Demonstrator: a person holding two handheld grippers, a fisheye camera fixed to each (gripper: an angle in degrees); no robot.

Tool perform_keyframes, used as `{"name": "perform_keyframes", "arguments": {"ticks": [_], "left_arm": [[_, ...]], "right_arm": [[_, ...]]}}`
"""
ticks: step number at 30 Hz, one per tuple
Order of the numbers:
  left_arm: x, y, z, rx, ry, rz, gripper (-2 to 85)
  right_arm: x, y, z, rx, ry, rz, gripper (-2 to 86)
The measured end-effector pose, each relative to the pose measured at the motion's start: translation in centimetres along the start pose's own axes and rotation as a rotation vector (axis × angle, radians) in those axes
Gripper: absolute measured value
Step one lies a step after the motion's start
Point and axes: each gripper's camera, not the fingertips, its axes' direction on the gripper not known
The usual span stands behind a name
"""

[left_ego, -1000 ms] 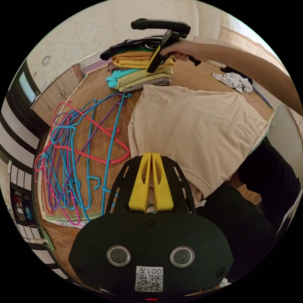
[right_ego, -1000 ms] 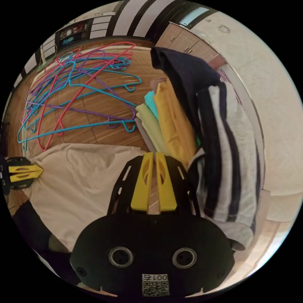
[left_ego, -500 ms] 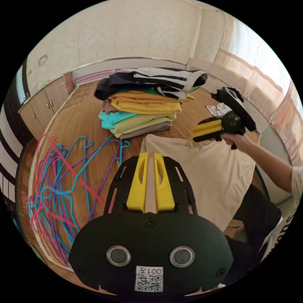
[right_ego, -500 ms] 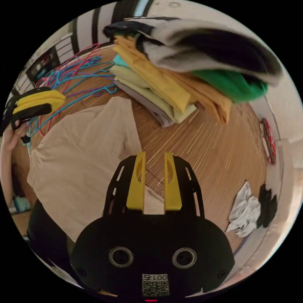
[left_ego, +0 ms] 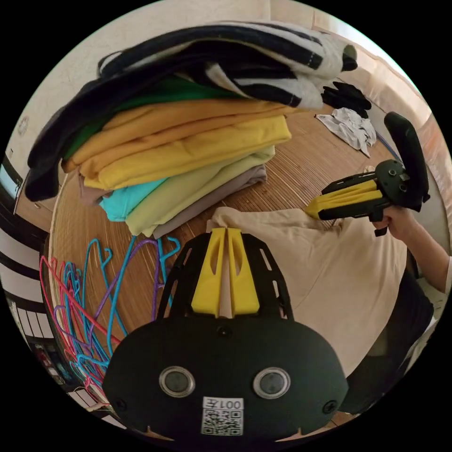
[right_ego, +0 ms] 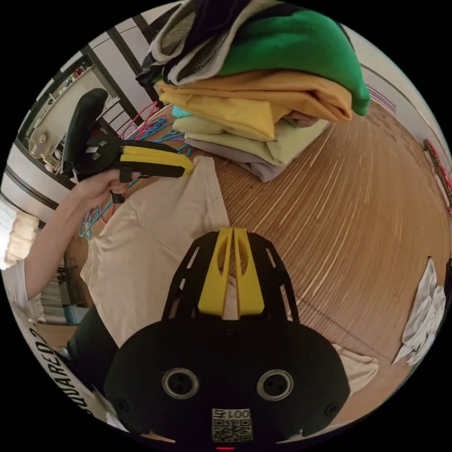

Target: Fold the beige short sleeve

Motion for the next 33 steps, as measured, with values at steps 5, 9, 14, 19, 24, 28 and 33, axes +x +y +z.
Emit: {"name": "perform_keyframes", "arguments": {"ticks": [5, 9, 14, 19, 24, 28, 33], "left_arm": [[-0.9, -0.5, -2.4, 0.073, -0.005, -0.008, -1.0], [-1.1, -1.0, -1.5, 0.028, 0.005, 0.002, -0.9], [-1.0, -0.9, 0.1, -0.013, 0.004, -0.022, -0.6], [-0.7, -0.6, 0.8, -0.031, 0.000, -0.023, -0.8], [-0.6, 0.2, -0.3, 0.016, -0.015, -0.040, -1.0], [-0.3, 1.2, -0.5, 0.023, -0.052, -0.049, -1.0], [0.1, 2.3, 0.3, -0.029, -0.073, -0.075, -1.0]], "right_arm": [[-0.1, 1.2, -2.2, 0.126, 0.126, -0.037, 2.4], [0.9, 1.4, -1.2, 0.047, 0.048, -0.020, 3.7], [1.4, 2.4, 0.3, 0.017, -0.063, 0.006, 6.3], [0.1, 3.0, 0.4, 0.042, 0.001, -0.052, 2.6], [-1.0, 3.7, -1.7, 0.162, 0.127, -0.081, 1.7], [-1.1, 3.5, -1.5, 0.167, 0.161, -0.103, 1.5], [-1.5, 3.1, 0.2, 0.105, 0.233, -0.129, 1.3]]}}
